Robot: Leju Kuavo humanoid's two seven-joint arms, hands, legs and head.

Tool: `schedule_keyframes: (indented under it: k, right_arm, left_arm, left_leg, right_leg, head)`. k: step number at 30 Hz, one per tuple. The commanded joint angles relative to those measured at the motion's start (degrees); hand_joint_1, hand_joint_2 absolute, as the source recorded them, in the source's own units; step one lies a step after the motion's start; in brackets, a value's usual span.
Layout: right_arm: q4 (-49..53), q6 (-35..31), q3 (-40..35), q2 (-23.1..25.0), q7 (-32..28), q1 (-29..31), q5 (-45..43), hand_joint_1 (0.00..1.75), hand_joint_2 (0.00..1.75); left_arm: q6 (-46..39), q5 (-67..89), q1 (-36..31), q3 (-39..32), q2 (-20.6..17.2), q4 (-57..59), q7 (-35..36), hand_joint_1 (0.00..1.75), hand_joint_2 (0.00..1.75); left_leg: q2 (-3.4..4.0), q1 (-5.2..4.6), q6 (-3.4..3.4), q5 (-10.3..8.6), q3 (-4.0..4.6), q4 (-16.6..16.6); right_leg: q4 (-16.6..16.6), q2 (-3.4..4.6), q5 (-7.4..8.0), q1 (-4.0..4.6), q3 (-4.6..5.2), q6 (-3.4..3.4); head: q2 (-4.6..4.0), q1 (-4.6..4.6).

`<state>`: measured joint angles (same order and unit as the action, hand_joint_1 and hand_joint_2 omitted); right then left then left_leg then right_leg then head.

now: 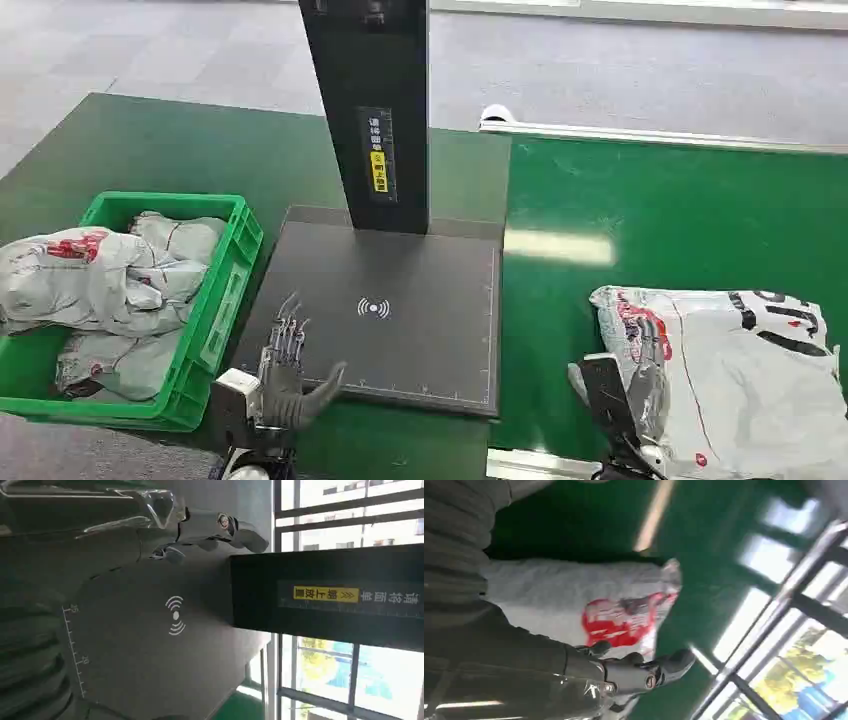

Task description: Moved the parcel from conveyor to table for the left to box.

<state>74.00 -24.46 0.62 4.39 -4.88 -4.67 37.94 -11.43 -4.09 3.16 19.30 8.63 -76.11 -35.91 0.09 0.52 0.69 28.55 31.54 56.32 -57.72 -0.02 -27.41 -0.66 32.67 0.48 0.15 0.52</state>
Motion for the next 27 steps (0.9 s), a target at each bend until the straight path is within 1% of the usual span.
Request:
schedule_keyframes:
  k: [1, 3, 4, 6, 7, 9, 10, 11, 12, 13, 17, 18, 21, 22, 23, 24, 26, 27]
  right_arm:
    - [-8.13, 1.95, 11.51, 1.73, 9.77, 2.4, 8.61, 0.0, 1.75]
    - [-7.53, 2.48, 12.52, 2.27, 10.94, 2.41, 9.33, 0.0, 1.75]
    - [-7.17, 3.18, 13.51, 2.84, 12.5, 2.56, 10.59, 0.0, 1.75]
    - [-7.23, 3.4, 13.76, 2.96, 12.74, 2.69, 10.66, 0.0, 1.75]
    - [-7.75, 4.23, 14.15, 2.96, 14.24, 3.12, 11.8, 0.0, 1.75]
    - [-7.83, 4.49, 14.42, 3.06, 14.39, 3.2, 11.77, 0.0, 1.75]
    - [-8.28, 5.01, 14.8, 3.19, 14.39, 3.39, 11.72, 0.31, 1.75]
    - [-8.39, 6.47, 14.98, 3.49, 13.29, 3.55, 10.9, 1.71, 1.75]
    - [-8.39, 6.47, 14.98, 3.49, 13.29, 3.55, 10.9, 1.75, 1.75]
    - [-8.14, 7.02, 14.83, 3.9, 12.17, 3.8, 10.05, 1.75, 1.75]
    - [-7.83, 8.03, 14.19, 4.03, 11.79, 4.14, 9.25, 1.75, 1.75]
    - [-7.83, 8.03, 14.19, 4.03, 11.79, 4.14, 9.25, 1.75, 1.75]
    - [-7.34, 8.82, 13.74, 4.21, 11.26, 3.96, 7.98, 1.75, 1.75]
    - [-6.79, 10.07, 13.74, 4.56, 9.77, 3.72, 5.61, 1.75, 1.75]
    - [-5.56, 12.77, 13.7, 5.03, 4.44, 3.49, -1.94, 1.75, 1.75]
    - [-5.56, 12.77, 13.7, 5.03, 4.44, 3.49, -1.94, 1.75, 1.75]
    - [-1.51, 10.71, 12.22, 5.59, -3.19, 2.82, -8.69, 1.75, 1.75]
    - [0.33, 10.42, 11.31, 5.59, -2.89, 2.47, -9.25, 1.75, 1.75]
  left_arm:
    - [-0.92, 0.45, 1.53, -1.33, -1.0, -1.44, 1.56, 0.0, 1.75]
    - [-1.13, 0.46, 1.57, -1.22, -1.09, -1.38, 1.75, 0.0, 1.75]
    - [-1.31, 0.64, 1.45, -1.13, -1.11, -1.31, 1.72, 0.0, 1.75]
    - [-1.35, 0.63, 1.41, -1.16, -1.1, -1.31, 1.76, 0.0, 1.75]
    - [-1.3, 0.57, 1.21, -1.2, -1.09, -1.38, 2.06, 0.0, 1.75]
    - [-1.31, 0.57, 1.19, -1.22, -1.06, -1.42, 2.14, 0.0, 1.75]
    - [-1.33, 0.58, 1.18, -1.31, -1.0, -1.54, 2.3, 0.0, 1.75]
    - [-1.49, 0.64, 1.3, -1.51, -0.91, -1.69, 2.37, 0.0, 1.75]
    - [-1.49, 0.64, 1.3, -1.51, -0.91, -1.69, 2.37, 0.0, 1.75]
    - [-1.64, 0.77, 1.42, -1.82, -0.8, -1.89, 2.46, 0.0, 1.75]
    - [-1.63, 0.8, 1.3, -1.95, -0.77, -2.01, 2.73, 0.0, 1.75]
    - [-1.63, 0.8, 1.3, -1.95, -0.77, -2.01, 2.73, 0.0, 1.75]
    - [-1.81, 0.84, 1.55, -2.15, -0.71, -2.35, 2.86, 0.0, 1.75]
    - [-1.95, 0.84, 1.8, -2.14, -0.73, -2.45, 2.85, 0.0, 1.75]
    - [-2.11, 0.75, 2.14, -2.05, -0.99, -2.56, 2.82, 0.0, 1.75]
    - [-2.11, 0.75, 2.14, -2.05, -0.99, -2.56, 2.82, 0.0, 1.75]
    - [-2.46, 0.59, 2.71, -2.3, -1.0, -2.88, 2.11, 0.0, 1.75]
    - [-2.55, 0.57, 2.75, -2.34, -0.97, -2.95, 2.01, 0.0, 1.75]
  left_leg:
    - [0.06, 0.04, -0.01, -0.02, -0.12, -0.1]
    - [0.04, 0.06, -0.02, -0.04, -0.16, -0.13]
    - [0.03, 0.04, -0.01, -0.04, -0.13, -0.11]
    - [0.07, 0.04, -0.01, -0.03, -0.11, -0.09]
    - [0.05, 0.02, -0.01, -0.03, -0.09, -0.08]
    - [0.06, 0.04, -0.01, -0.03, -0.12, -0.1]
    - [0.05, 0.04, -0.01, -0.05, -0.13, -0.12]
    - [0.07, 0.04, -0.01, -0.02, -0.11, -0.08]
    - [0.04, 0.03, 0.0, -0.02, -0.07, -0.05]
    - [0.04, 0.05, -0.01, -0.02, -0.13, -0.09]
    - [0.06, 0.03, 0.0, -0.01, -0.08, -0.04]
    - [0.09, 0.06, -0.01, -0.04, -0.2, -0.15]
    - [0.06, 0.04, 0.0, -0.02, -0.09, -0.05]
    - [0.08, 0.03, -0.01, -0.04, -0.14, -0.11]
    - [0.06, 0.05, -0.02, -0.06, -0.19, -0.16]
    - [0.08, 0.03, -0.01, -0.03, -0.14, -0.09]
    - [0.09, 0.05, 0.0, -0.01, -0.13, -0.08]
    - [0.14, 0.02, 0.01, -0.01, -0.12, -0.07]
  right_leg:
    - [0.13, 0.06, 0.06, 0.04, -0.12, -0.04]
    - [0.17, 0.04, 0.07, 0.07, -0.17, -0.05]
    - [0.14, 0.03, 0.06, 0.05, -0.14, -0.04]
    - [0.12, 0.07, 0.07, 0.05, -0.1, -0.05]
    - [0.09, 0.05, 0.05, 0.03, -0.1, -0.03]
    - [0.13, 0.06, 0.07, 0.05, -0.13, -0.04]
    - [0.14, 0.05, 0.07, 0.05, -0.14, -0.05]
    - [0.1, 0.07, 0.05, 0.05, -0.11, -0.04]
    - [0.07, 0.04, 0.04, 0.04, -0.08, -0.03]
    - [0.13, 0.04, 0.05, 0.06, -0.15, -0.04]
    - [0.05, 0.06, 0.03, 0.04, -0.08, -0.03]
    - [0.18, 0.09, 0.08, 0.07, -0.2, -0.07]
    - [0.08, 0.06, 0.05, 0.05, -0.09, -0.03]
    - [0.13, 0.08, 0.07, 0.04, -0.13, -0.05]
    - [0.19, 0.06, 0.09, 0.06, -0.2, -0.06]
    - [0.12, 0.07, 0.06, 0.04, -0.14, -0.05]
    - [0.1, 0.08, 0.04, 0.06, -0.14, -0.05]
    - [0.05, 0.13, 0.04, 0.03, -0.08, -0.05]
  head:
    - [0.0, 0.02]
    - [0.0, 0.0]
    - [-0.02, 0.0]
    - [0.0, 0.0]
    - [0.0, -0.02]
    - [0.0, 0.0]
    - [-0.02, 0.0]
    - [0.0, 0.0]
    - [-0.02, 0.0]
    - [-0.02, -0.02]
    - [0.0, -0.02]
    - [0.0, 0.0]
    - [0.0, 0.0]
    - [0.0, -0.02]
    - [-0.02, -0.02]
    - [-0.02, 0.0]
    - [-0.02, 0.0]
    - [0.0, 0.0]
